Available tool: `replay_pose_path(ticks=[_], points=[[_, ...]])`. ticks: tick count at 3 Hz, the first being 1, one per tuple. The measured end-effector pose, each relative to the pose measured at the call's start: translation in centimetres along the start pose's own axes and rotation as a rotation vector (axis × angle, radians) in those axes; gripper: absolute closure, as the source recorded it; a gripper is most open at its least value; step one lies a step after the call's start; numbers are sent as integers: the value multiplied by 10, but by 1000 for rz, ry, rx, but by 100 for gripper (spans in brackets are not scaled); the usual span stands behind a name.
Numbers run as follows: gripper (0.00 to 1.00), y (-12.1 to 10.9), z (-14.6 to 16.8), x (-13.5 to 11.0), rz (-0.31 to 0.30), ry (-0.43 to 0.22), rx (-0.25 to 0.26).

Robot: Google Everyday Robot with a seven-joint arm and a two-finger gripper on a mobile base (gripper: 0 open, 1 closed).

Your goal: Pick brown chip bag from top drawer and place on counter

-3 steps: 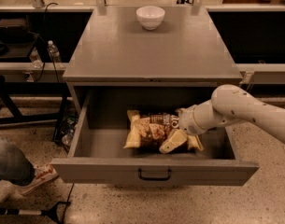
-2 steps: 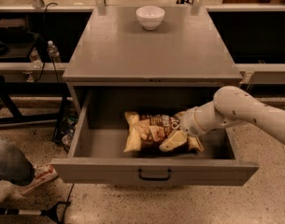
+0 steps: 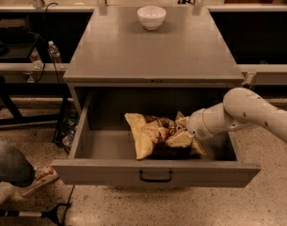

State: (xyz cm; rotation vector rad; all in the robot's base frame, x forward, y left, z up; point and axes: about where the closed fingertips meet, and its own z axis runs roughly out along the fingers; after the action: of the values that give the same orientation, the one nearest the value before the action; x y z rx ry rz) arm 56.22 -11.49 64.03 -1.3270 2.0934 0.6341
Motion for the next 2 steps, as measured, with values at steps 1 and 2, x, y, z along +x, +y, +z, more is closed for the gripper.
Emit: replay_pose_path(ticks=[1,2], points=[[96,8,-30,-16,-27,-57,27],[100,14,-53,-32,-53,-105,53]])
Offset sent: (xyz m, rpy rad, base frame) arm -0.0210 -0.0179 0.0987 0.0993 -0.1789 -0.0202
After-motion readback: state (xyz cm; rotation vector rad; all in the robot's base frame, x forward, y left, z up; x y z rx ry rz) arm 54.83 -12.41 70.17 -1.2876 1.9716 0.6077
